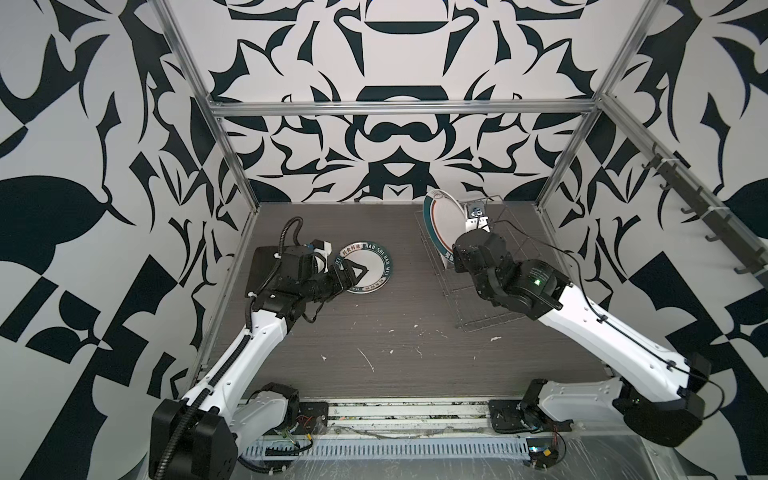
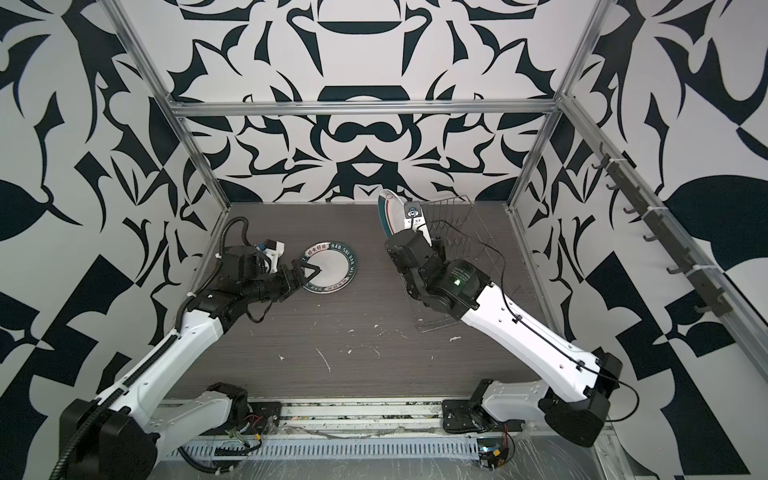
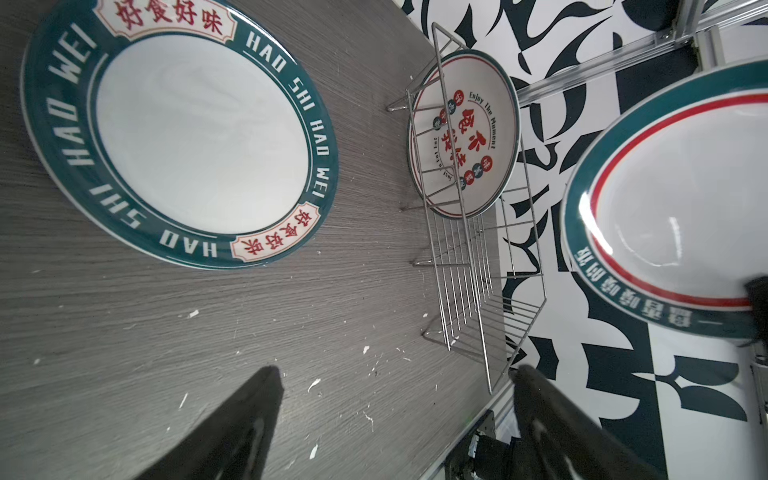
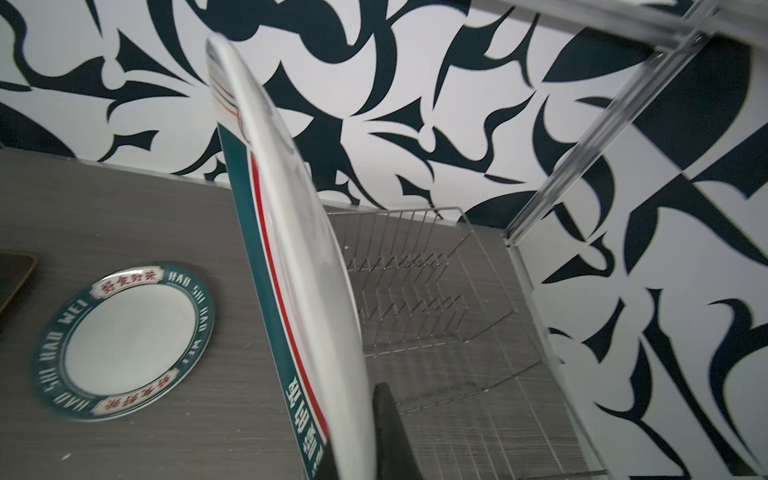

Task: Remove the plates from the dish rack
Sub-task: 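Lift the red-striped plate out of the rack with the right gripper, then carry the plate toward the left gripper while the left gripper reaches for its rim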

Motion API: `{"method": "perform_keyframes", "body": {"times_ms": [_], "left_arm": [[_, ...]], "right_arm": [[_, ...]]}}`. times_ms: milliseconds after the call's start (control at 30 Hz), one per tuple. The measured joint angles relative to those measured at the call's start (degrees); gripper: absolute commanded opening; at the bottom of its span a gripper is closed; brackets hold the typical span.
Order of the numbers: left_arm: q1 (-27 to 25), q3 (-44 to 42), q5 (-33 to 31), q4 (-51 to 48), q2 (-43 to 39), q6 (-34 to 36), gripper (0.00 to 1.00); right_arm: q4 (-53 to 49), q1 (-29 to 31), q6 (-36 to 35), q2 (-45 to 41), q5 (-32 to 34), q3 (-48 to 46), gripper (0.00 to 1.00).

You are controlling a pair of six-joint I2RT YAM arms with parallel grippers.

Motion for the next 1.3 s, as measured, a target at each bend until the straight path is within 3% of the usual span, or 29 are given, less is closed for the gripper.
{"method": "perform_keyframes", "body": {"times_ms": [400, 900, 1300], "left_arm": [[-1.27, -2.32, 0.63, 4.22, -1.62, -3.41, 0.9], [-2.73, -3.08, 2.23, 11.58, 0.55, -6.95, 0.9], [-2.84, -4.87, 2.67, 20.61, 3.19, -12.07, 0.89]], "right_arm": [[6.34, 0.04, 10.78, -3.89, -12.2, -10.78, 0.0], [15.85, 0.04, 18.97, -4.68, -24.13, -18.34, 0.0], [24.9, 0.04, 26.56, -7.8, -30.58, -24.0, 0.0]]}}
